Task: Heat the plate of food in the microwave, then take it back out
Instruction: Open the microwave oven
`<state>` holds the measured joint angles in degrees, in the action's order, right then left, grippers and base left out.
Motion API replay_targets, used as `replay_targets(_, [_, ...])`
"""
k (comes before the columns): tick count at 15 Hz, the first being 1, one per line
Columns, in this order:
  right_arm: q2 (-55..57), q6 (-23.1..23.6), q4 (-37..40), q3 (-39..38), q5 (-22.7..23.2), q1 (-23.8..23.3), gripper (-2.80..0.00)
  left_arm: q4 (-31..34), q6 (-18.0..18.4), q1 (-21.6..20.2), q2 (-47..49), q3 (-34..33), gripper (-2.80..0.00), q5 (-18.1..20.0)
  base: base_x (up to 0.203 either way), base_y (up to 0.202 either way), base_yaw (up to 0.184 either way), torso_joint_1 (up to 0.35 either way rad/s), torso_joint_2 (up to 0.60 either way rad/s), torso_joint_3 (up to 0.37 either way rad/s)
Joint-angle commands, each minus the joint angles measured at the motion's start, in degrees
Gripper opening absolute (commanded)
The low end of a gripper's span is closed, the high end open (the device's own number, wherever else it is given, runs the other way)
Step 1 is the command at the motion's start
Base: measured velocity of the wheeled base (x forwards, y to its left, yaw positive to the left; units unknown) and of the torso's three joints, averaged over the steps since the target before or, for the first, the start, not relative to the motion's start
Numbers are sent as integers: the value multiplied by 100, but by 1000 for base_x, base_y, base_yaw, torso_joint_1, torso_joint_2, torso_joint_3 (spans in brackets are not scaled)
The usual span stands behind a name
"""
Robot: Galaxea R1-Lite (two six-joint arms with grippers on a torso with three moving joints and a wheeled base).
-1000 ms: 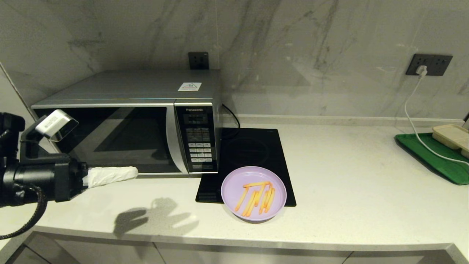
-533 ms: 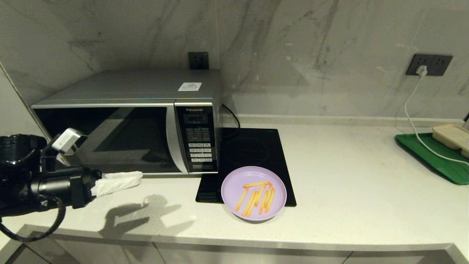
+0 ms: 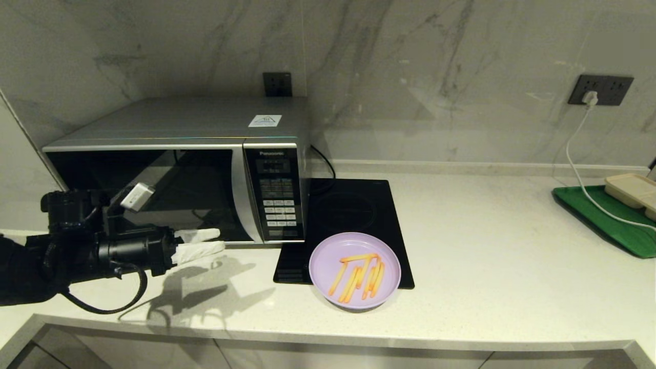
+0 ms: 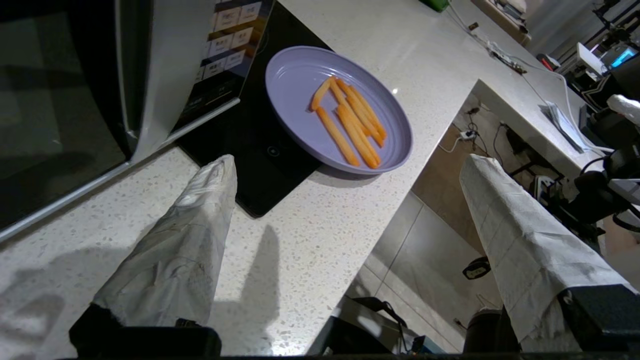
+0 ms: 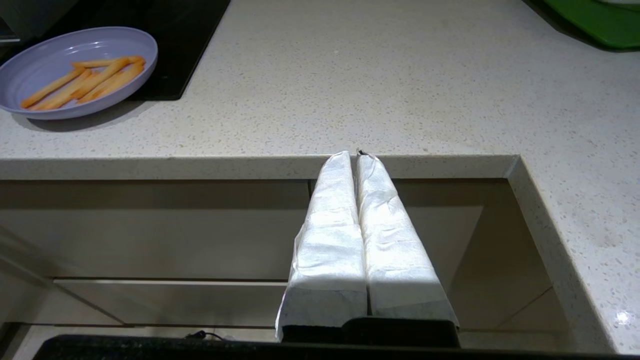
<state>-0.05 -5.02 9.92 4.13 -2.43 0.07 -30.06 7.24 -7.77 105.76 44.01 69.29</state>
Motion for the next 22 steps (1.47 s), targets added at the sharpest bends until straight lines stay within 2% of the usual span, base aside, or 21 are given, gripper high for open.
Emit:
replay_targets(1, [5, -3, 15, 0, -3, -4, -280, -18, 6, 3, 132, 184, 0, 32, 0, 0, 0, 0, 0, 0])
replay_targets(8, [5, -2, 16, 0, -3, -5, -280, -97, 6, 12, 343, 691, 0, -12, 0, 0, 0, 0, 0, 0])
replay_targets(11, [5, -1, 10, 0, -3, 1, -280, -453, 6, 21, 599, 738, 0, -261, 0, 0, 0, 0, 0, 0])
replay_targets(13, [5, 0, 10, 0, -3, 1, -280, -668, -34, 21, 678, 731, 0, -293, 0, 0, 0, 0, 0, 0])
replay_targets(22, [5, -1, 10, 0, -3, 1, -280, -687, -102, 451, 788, 906, 0, -363, 0, 0, 0, 0, 0, 0])
